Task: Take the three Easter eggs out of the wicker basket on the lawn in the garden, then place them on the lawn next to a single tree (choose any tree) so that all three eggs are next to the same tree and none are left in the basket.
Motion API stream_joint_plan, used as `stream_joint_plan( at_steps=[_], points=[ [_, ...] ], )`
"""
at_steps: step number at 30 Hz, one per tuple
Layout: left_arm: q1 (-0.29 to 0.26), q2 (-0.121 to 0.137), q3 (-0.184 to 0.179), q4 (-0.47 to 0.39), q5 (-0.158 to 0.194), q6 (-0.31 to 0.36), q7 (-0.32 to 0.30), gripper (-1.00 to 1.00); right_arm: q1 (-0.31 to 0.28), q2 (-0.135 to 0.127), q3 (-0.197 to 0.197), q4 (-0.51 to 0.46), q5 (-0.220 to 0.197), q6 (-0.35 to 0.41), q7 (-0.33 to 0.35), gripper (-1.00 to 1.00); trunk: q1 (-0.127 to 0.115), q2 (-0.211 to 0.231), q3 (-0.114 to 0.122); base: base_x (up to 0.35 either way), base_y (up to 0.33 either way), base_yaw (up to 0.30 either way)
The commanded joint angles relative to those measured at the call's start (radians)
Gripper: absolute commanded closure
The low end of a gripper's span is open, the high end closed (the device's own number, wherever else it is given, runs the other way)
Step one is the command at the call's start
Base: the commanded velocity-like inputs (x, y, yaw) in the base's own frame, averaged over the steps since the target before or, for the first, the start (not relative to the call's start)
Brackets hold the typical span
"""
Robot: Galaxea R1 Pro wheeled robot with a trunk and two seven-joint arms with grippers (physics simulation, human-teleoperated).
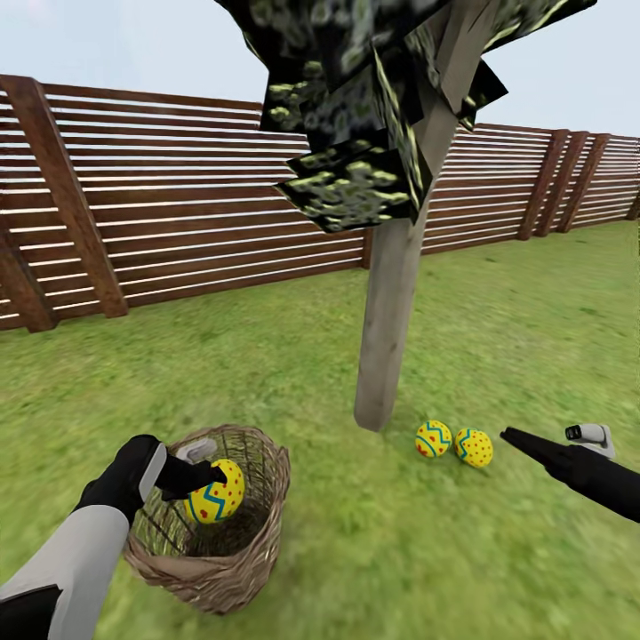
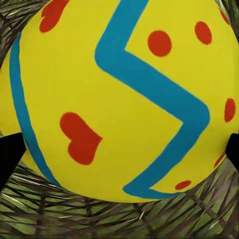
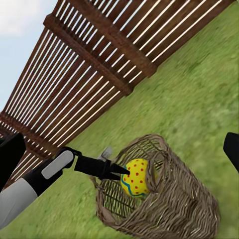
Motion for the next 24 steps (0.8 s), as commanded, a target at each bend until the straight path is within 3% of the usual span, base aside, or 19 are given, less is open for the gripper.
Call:
stream_joint_plan(
  at_steps=[1, 18, 24],
  points=[
    [-0.001, -0.002, 0.003, -0.001, 0.000, 0.005, 0.000, 1.00, -0.001, 0.000, -0.001, 0.000, 0.003, 0.004, 0.004, -1.00, -0.001, 0.000, 0.003, -0.107, 0.000, 0.000],
    [0.001, -0.010, -0.002, -0.002, -0.002, 0.005, 0.000, 1.00, -0.001, 0.000, -0.002, 0.000, 0.002, 0.004, 0.006, -1.00, -0.008, 0.004, 0.069, -0.044, 0.000, 0.000],
    [0.000, -0.010, -0.002, -0.002, -0.002, 0.005, 0.000, 1.00, -0.001, -0.001, -0.004, 0.000, -0.084, 0.004, 0.003, -1.00, -0.011, 0.005, 0.092, 0.000, 0.000, 0.000]
  ],
)
